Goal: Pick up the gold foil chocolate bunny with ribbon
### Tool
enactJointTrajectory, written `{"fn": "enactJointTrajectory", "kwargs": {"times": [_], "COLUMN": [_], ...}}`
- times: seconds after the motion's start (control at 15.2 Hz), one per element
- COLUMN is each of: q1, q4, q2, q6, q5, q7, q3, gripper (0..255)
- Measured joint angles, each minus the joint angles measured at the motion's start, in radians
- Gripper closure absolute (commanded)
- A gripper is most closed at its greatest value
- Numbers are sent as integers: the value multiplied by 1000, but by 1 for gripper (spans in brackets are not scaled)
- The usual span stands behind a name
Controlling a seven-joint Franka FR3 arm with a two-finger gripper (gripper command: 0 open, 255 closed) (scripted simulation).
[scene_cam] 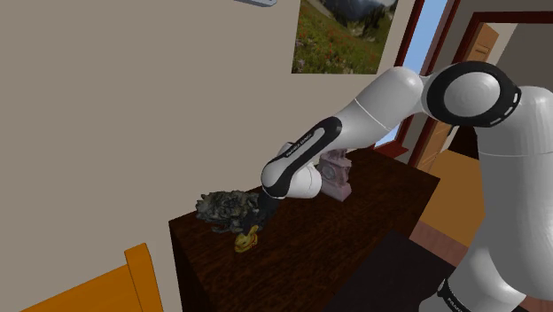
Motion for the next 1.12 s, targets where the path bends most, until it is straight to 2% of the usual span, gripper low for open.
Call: {"fn": "enactJointTrajectory", "kwargs": {"times": [0.07, 0.73, 1.12], "q1": [-1, -2, 9], "q4": [0, 1, -12], "q2": [4, 8, -53], "q6": [5, 8, -40], "q5": [3, 5, -19], "q7": [-3, -7, 31], "q3": [2, 4, -15], "gripper": [255, 255, 255]}}
